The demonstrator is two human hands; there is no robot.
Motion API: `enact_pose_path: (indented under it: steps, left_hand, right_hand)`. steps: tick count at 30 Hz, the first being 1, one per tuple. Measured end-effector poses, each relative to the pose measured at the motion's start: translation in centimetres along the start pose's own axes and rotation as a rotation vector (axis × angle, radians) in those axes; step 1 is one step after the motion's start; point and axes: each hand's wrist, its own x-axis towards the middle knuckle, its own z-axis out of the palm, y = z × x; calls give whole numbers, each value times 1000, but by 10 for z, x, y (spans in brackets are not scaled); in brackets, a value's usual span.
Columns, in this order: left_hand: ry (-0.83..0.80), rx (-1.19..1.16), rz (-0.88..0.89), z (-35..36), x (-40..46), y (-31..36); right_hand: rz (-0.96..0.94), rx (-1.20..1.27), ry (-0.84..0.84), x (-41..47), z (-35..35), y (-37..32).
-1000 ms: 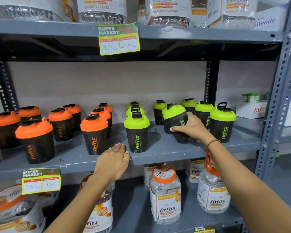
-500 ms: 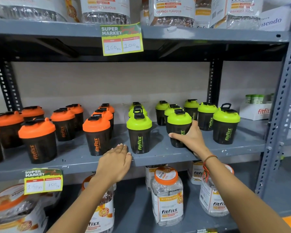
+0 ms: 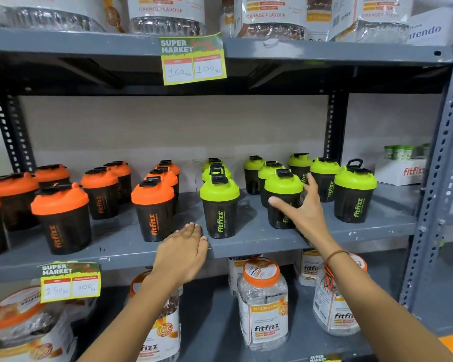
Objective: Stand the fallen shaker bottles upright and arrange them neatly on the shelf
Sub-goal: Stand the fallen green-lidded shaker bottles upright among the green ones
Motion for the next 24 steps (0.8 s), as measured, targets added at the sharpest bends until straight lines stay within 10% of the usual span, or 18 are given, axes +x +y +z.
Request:
enact_pose_path:
  steps: [10, 24]
  left_hand:
    - [0, -11, 4, 0, 0, 1]
    - [31, 6, 2, 2, -1, 1]
  right_hand:
    - [-479, -15, 423, 30, 7, -98]
    - [-301, -855, -551, 130, 101, -161]
